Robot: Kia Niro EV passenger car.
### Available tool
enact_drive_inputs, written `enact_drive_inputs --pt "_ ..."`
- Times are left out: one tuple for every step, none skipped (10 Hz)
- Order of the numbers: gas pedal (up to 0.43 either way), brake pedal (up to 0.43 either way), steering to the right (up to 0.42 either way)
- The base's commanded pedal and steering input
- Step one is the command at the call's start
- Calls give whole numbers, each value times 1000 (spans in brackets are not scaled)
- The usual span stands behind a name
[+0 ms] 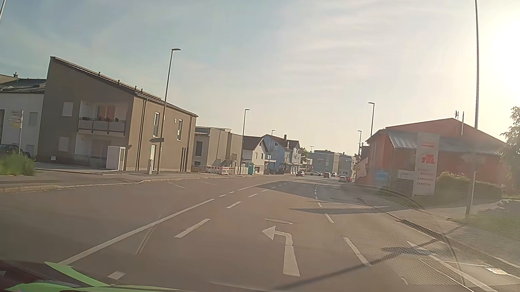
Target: Follow the waypoints while adhering to traffic rules and regulations
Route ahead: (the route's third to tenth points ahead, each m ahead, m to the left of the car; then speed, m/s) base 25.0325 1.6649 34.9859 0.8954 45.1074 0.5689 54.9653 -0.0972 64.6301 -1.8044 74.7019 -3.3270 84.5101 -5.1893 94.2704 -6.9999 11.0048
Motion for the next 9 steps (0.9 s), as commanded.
enact_drive_inputs --pt "20 0 7" --pt "20 0 7" --pt "20 0 7" --pt "20 0 7" --pt "20 0 6" --pt "20 0 6" --pt "20 0 5" --pt "20 0 5" --pt "20 0 5"
